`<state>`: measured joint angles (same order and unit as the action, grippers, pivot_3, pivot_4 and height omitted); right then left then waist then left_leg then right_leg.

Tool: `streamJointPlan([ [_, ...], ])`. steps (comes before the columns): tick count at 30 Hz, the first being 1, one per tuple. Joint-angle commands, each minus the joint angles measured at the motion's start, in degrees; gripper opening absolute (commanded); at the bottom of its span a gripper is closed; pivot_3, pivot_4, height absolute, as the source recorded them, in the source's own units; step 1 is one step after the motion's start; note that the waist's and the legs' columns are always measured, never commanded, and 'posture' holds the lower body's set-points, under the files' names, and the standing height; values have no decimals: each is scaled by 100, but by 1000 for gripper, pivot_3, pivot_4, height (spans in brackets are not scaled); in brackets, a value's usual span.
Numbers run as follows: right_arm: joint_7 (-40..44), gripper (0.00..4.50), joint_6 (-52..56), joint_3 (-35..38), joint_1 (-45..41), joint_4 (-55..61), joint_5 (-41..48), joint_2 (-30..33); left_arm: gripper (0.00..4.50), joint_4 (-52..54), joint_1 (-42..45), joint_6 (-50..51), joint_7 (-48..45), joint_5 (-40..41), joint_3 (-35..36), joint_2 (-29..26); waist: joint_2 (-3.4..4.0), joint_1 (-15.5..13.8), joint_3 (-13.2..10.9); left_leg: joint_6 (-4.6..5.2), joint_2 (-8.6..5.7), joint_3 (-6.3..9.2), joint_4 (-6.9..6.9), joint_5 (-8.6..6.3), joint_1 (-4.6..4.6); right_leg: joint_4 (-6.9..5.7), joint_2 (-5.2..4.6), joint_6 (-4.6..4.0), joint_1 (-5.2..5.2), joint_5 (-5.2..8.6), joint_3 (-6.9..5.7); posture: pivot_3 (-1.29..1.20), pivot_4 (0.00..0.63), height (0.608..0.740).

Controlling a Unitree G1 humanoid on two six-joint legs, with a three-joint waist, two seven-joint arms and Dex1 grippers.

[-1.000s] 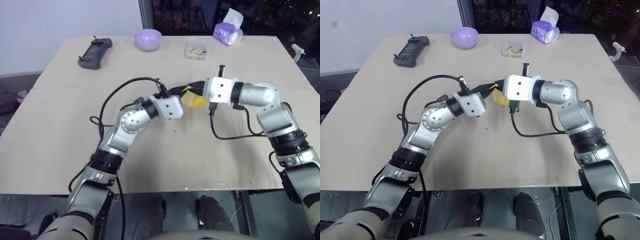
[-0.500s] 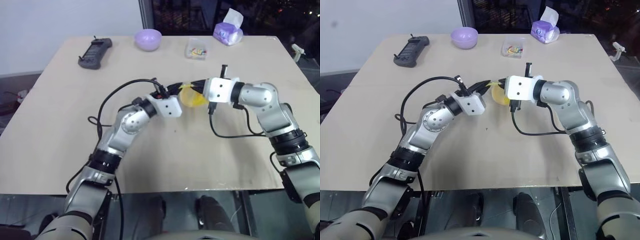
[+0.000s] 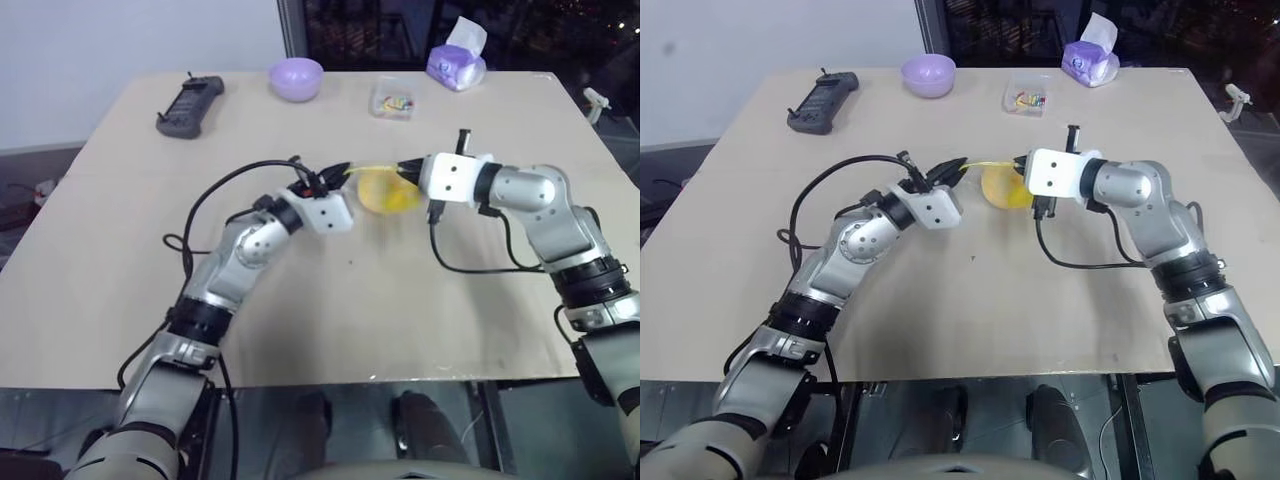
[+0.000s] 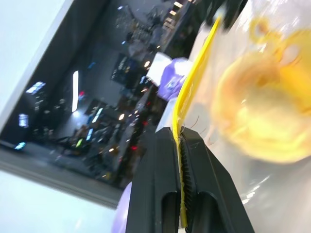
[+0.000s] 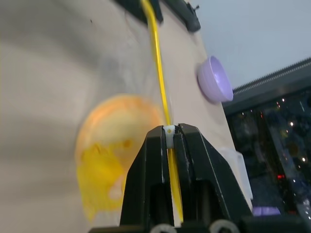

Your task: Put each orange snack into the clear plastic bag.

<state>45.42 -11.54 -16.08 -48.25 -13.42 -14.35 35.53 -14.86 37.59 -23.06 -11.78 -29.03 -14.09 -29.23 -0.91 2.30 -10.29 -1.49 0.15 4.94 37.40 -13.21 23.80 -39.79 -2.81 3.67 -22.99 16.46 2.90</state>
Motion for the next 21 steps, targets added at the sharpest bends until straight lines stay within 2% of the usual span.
streamJointPlan([
  [1, -150, 41, 136, 356, 26, -213, -152, 417, 0, -113, 106, 140, 552, -85, 572, -319, 0, 1, 0, 0, 0, 0, 0, 0, 0, 0, 0, 0, 0, 0, 0, 0, 150, 740],
  [7, -195, 41, 245, 442, 148, -305, -113, 740, 0, -142, 151, 319, 915, -190, 632, -424, 0, -3, 0, 0, 0, -1, 0, 0, 1, 1, -1, 0, 0, 0, 1, 0, 150, 740],
  [17, -91, 41, 474, 517, 297, -181, 57, 1074, 0, -287, 161, 310, 818, -33, 498, -318, 0, 9, 0, 0, 0, -3, -1, 0, 0, 0, -1, 0, 0, 0, 3, 0, 150, 740],
  [21, -321, 41, 366, 330, 21, -635, -80, 821, 0, -1181, 654, 408, 636, 186, 364, -15, -1, -18, 0, 0, -1, -3, 0, 0, 1, -1, -1, 0, 0, 0, 1, 0, 150, 740],
])
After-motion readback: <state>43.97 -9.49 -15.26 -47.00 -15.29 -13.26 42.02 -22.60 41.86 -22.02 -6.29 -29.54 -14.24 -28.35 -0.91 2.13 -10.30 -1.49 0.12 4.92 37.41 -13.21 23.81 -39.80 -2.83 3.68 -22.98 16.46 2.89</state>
